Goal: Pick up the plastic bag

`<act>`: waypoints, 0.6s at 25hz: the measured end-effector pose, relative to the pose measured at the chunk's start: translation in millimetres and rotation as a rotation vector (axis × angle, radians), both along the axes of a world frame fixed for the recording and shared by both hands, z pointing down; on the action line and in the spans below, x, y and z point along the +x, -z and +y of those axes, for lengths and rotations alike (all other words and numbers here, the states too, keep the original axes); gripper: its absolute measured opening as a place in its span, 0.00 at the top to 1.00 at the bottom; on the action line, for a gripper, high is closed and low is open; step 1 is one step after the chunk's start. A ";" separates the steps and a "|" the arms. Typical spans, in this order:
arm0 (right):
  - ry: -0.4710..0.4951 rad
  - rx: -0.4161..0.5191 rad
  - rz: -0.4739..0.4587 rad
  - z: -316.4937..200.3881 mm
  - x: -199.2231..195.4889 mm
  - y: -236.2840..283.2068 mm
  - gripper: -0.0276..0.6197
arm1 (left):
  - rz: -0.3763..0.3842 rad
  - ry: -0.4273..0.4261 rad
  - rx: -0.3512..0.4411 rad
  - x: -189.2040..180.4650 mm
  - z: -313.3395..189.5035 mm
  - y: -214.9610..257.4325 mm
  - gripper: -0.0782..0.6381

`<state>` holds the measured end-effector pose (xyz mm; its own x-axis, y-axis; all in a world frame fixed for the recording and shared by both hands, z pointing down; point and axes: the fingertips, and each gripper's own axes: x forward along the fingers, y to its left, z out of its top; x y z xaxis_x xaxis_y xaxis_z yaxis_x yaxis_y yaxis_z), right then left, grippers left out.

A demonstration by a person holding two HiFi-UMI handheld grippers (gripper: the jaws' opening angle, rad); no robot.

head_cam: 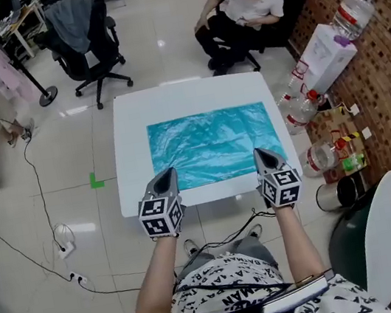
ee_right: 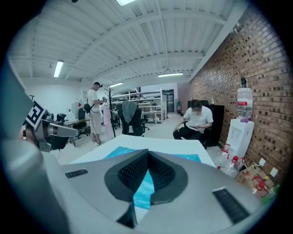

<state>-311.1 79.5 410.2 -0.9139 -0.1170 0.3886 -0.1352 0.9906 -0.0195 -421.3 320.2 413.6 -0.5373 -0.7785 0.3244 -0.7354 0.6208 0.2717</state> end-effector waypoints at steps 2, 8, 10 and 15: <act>-0.003 -0.031 -0.038 4.8 7.7 16.9 0.96 | 0.003 0.029 0.010 9.0 4.4 9.9 0.89; 0.069 -0.029 -0.103 11.8 16.8 62.9 0.95 | -0.060 0.077 0.051 22.4 -10.2 49.4 0.89; 0.085 -0.019 -0.103 8.6 18.7 67.3 0.95 | -0.074 0.082 0.051 27.9 -19.1 57.5 0.89; 0.115 -0.026 -0.104 -0.9 19.2 66.9 0.95 | -0.079 0.098 0.046 38.0 -34.8 54.7 0.89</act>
